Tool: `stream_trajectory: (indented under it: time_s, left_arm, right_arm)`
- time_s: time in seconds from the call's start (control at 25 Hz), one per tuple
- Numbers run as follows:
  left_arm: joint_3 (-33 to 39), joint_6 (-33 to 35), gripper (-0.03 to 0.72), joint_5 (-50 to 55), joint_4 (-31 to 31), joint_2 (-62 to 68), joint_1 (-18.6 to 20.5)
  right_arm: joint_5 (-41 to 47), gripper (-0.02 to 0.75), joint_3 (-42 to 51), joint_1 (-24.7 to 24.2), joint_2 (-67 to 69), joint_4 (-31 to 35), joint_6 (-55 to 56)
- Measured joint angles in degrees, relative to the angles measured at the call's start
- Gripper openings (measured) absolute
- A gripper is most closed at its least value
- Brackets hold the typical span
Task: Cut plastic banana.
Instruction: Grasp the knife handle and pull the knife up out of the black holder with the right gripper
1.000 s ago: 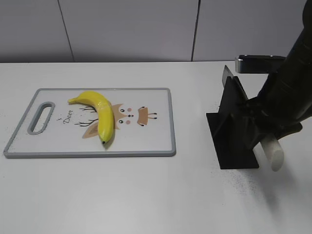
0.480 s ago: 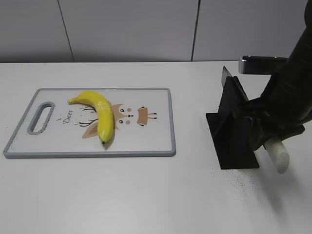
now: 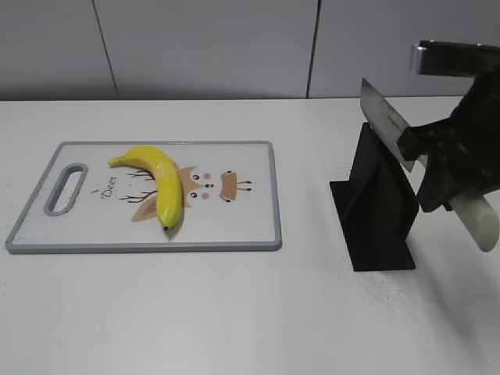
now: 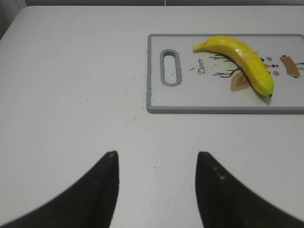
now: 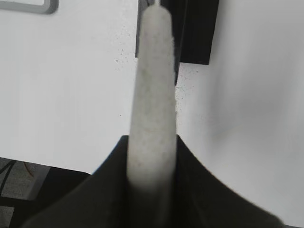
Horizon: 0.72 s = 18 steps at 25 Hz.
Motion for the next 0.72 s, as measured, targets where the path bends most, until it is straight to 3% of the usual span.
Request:
stream_trajectory:
  time_s: [0.52,0.72]
  left_arm:
    - [0.0,0.0,0.512,0.0,0.0,0.0,0.0]
    - [0.0,0.0,0.512,-0.1,0.2,0.0,0.0]
  right_arm:
    - [4.2,0.162,-11.4,0.1,-4.5,0.1,-2.1]
    - [4.4,0.162,-15.6,0.1,-4.5,0.1,-9.2]
